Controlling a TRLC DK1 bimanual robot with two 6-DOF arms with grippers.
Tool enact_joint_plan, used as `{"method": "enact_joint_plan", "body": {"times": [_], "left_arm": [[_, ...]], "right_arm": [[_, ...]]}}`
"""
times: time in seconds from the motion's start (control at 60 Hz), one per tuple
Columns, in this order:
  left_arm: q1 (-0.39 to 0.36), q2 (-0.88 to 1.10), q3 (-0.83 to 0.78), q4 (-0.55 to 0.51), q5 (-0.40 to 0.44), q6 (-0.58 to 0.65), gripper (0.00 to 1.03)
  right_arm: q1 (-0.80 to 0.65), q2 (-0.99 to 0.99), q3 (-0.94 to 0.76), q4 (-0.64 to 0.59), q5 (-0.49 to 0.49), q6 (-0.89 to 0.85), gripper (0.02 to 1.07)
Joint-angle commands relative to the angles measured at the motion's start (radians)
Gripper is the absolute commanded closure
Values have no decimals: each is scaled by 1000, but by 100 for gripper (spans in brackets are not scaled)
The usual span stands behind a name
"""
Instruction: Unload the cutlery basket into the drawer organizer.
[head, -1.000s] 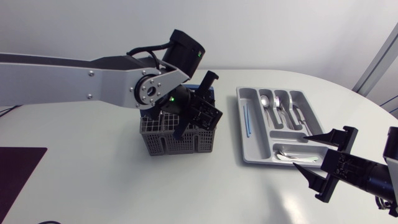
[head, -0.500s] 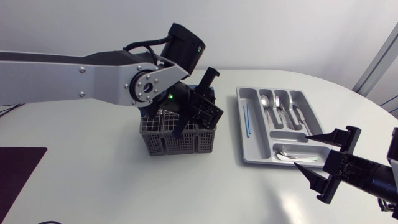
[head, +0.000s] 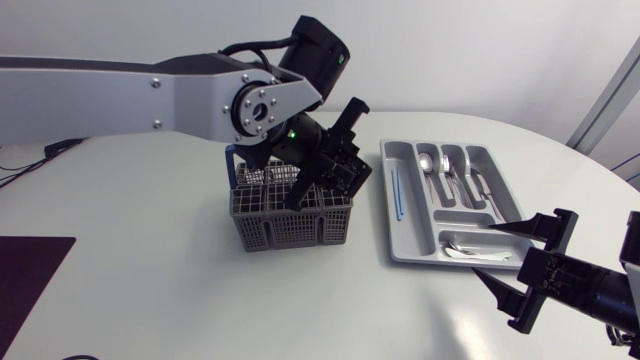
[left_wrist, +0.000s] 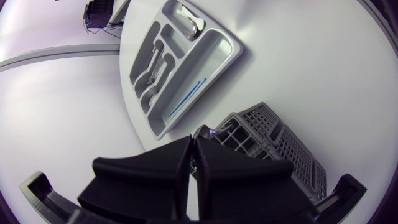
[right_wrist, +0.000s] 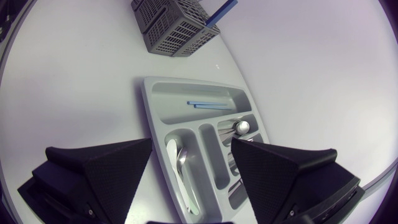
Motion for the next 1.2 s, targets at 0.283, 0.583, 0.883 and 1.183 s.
{"method": "enact_joint_plan", "body": {"times": [0.283,0.583,0.883,1.183], "left_arm": [[-1,43,84,-55,-24,62,100],[-7,3,53,-50,5,101,100],[-16,-43,43,-47,12,134,100],[-24,-63,53,-46,13,141,100]], "right_arm": [[9,15,-9,1,-13,9,15],[9,26,-14,5,-14,7,15],[11,23,-14,5,-14,12,15],[12,18,-15,4,-14,13,15]]}}
